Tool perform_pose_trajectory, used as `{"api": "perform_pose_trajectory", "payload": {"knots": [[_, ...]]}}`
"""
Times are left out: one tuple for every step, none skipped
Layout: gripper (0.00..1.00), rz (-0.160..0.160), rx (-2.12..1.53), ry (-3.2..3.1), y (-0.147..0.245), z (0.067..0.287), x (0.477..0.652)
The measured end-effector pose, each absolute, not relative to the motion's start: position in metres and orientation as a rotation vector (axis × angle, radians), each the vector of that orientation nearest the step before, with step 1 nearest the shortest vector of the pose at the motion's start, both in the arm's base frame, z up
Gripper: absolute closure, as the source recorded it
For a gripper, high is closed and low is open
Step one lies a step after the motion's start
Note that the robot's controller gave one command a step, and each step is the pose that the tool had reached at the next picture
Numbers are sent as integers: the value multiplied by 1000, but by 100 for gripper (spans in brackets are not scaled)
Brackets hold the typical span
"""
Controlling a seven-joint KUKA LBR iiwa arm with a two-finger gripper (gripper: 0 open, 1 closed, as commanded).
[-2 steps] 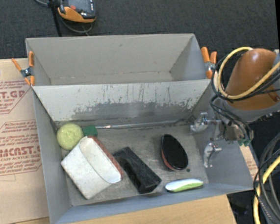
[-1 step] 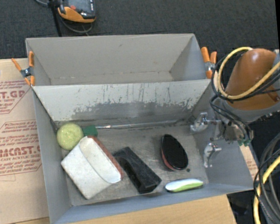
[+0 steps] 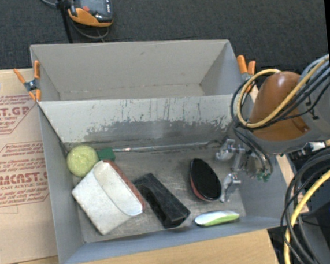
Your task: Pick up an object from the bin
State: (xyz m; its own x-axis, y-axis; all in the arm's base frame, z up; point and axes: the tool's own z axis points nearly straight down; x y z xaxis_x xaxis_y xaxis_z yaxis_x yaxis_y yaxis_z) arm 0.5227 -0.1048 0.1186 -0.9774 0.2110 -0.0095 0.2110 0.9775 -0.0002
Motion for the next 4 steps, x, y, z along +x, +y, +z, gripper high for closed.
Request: {"api": "perform_pose_trajectory", "payload": {"knots": [[0,-1,320,3127,-81,104,530],[0,1,110,3138,-67,108,533],[0,1,750,3047,-51,86,517],[100,5,516,3074,-54,78,511]]}}
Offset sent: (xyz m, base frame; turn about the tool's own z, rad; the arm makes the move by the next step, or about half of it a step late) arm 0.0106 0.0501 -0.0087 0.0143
